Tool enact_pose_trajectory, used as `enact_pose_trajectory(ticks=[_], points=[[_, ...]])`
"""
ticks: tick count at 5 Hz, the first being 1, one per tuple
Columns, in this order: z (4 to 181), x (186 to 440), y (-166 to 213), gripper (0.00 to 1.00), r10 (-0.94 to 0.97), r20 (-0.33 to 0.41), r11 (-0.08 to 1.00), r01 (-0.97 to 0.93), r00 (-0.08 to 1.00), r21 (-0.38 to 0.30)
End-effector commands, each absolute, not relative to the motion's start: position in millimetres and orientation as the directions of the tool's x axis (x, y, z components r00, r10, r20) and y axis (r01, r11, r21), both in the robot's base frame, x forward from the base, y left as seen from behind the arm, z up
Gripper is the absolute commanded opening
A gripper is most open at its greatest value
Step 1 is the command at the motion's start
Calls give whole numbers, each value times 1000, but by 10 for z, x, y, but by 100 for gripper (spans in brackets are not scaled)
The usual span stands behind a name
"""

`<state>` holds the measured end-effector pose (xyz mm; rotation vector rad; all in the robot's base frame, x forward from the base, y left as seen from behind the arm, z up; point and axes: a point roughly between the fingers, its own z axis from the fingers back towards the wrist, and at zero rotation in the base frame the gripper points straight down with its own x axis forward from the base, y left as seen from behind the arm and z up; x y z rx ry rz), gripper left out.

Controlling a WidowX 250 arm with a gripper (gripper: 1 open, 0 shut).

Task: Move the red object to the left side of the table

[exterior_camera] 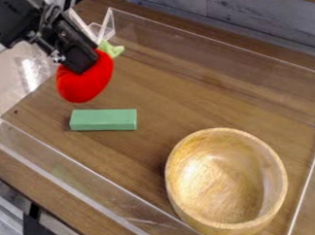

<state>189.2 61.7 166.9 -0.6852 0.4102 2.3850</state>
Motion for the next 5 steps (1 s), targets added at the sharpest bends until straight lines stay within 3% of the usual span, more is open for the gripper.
enact_pose_trajectory(ticks=[1, 5], points=[[1758, 1876, 611, 0, 453, -581, -774, -621, -676, 119], [1784, 1817, 544, 0, 367, -611, -778, -591, -701, 211]])
